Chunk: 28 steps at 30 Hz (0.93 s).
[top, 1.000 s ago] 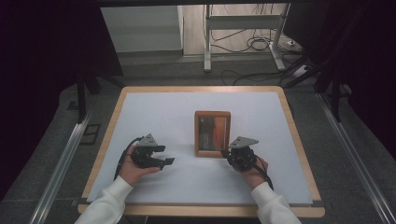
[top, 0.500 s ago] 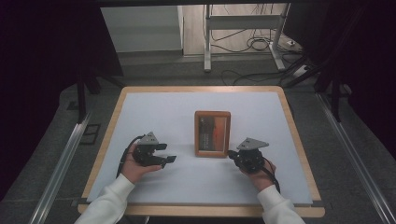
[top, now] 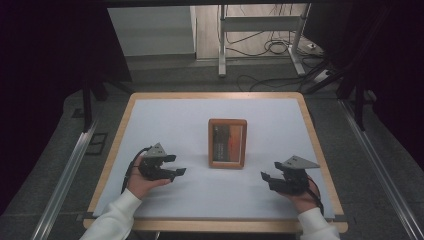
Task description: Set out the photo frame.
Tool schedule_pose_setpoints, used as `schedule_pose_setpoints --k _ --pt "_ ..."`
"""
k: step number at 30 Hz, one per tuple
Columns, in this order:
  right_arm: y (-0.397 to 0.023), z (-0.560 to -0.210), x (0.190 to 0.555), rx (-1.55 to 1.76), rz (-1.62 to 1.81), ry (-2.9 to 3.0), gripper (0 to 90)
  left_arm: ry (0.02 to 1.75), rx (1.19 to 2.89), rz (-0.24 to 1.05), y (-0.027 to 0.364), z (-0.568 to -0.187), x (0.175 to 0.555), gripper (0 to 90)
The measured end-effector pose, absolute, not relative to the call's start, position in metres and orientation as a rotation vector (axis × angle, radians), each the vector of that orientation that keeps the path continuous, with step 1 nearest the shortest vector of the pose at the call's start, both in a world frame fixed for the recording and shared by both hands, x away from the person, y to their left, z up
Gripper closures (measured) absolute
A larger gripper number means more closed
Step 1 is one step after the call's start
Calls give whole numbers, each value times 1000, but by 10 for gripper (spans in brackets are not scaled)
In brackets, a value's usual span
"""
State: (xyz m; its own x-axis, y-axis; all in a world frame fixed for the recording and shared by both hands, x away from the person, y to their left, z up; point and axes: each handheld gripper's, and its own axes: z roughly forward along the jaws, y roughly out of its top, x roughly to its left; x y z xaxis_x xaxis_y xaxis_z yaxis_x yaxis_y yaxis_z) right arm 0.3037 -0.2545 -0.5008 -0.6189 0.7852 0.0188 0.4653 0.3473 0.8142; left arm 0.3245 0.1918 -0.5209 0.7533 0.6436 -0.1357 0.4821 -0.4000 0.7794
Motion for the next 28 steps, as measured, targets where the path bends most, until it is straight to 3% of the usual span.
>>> schedule_pose_setpoints --k 9,28 --pt "-297 -513 291 1212 1132 2178 285 850 2082 236 191 -523 324 302" --pt "-293 -513 294 1197 1150 2165 272 850 2087 238 190 -524 325 301"
